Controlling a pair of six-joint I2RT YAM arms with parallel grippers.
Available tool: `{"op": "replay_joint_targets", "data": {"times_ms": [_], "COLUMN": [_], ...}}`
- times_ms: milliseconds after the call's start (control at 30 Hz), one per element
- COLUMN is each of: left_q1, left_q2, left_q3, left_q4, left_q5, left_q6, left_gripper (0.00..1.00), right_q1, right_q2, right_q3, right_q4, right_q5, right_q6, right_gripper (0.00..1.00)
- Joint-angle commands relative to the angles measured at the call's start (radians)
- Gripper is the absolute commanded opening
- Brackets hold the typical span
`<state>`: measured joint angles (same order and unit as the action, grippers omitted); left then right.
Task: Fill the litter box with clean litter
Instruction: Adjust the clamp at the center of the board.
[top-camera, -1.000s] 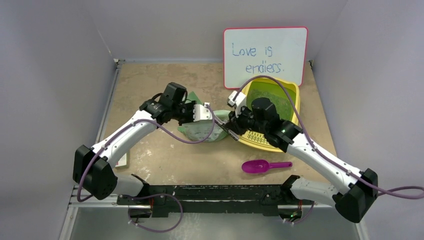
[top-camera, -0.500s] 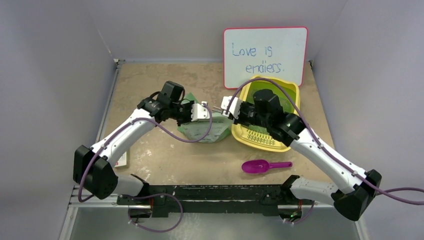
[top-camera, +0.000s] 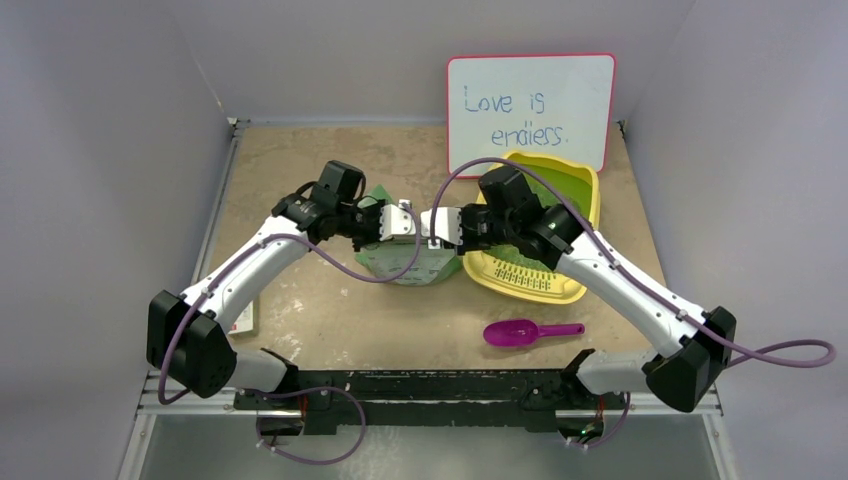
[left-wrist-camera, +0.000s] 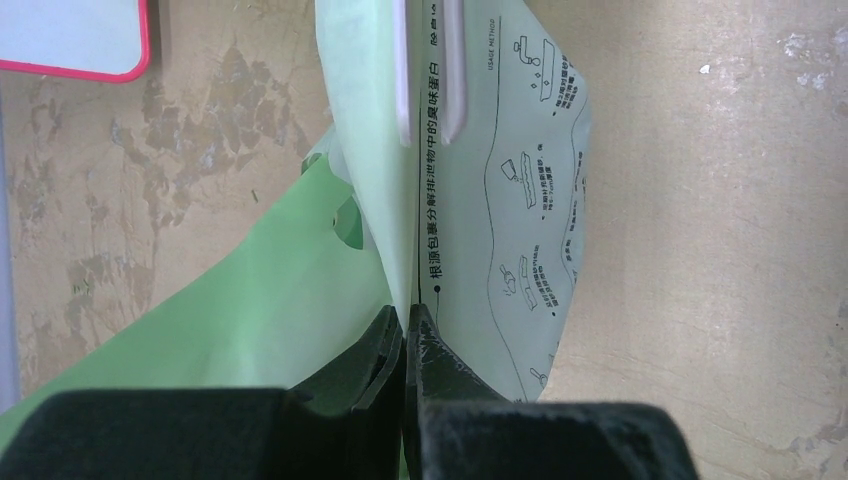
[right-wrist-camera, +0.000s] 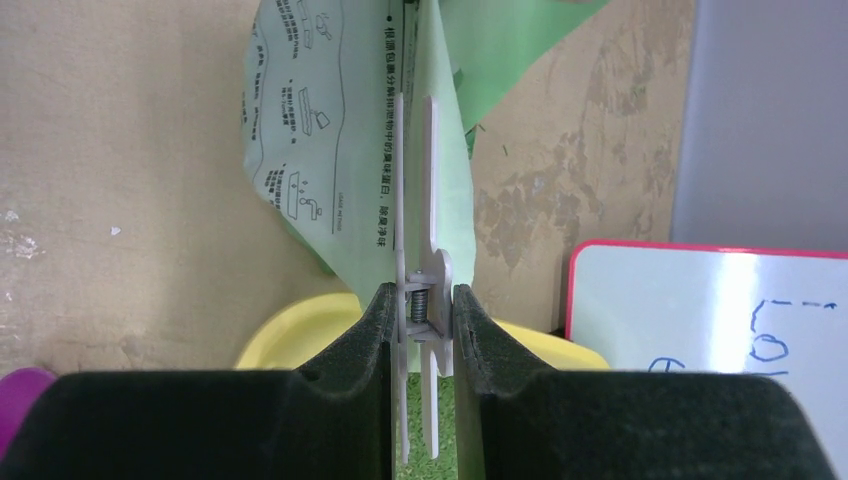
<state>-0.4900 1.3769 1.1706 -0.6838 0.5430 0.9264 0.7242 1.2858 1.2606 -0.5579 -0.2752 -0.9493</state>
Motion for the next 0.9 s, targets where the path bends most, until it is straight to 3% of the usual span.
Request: {"op": "replay_joint_targets", "data": {"times_ms": [0,267,500,867], "left_q1": [0.019,0.022,0.024,0.024], "left_q2": [-0.013,-0.014,-0.018,-0.024], "left_q3": [0.045,0.039,0.036,0.031], "left_q4": [0.022,0.025,0.030,0.042], "left_q5": [0.058,0.068,0.068,0.075], "left_q6": [0.002,-0.003,-0.008,-0.017], "left_gripper": [0.00,0.00,0.00,0.00], "right_q1": [0.019,0.042,0.046,0.049], "right_q2": [0.022,0.056,-0.051,-0.003], "right_q3": [0.050,0.050,-0.026,0.023], "right_q4": [-0.016,0.061,0.180,0.119], "right_q5": [0.009,0.120,0.208,0.141], "right_q6": [-0.029,0.025,0.039,0.050], "right_gripper": [0.00,0.00,0.00,0.00]}}
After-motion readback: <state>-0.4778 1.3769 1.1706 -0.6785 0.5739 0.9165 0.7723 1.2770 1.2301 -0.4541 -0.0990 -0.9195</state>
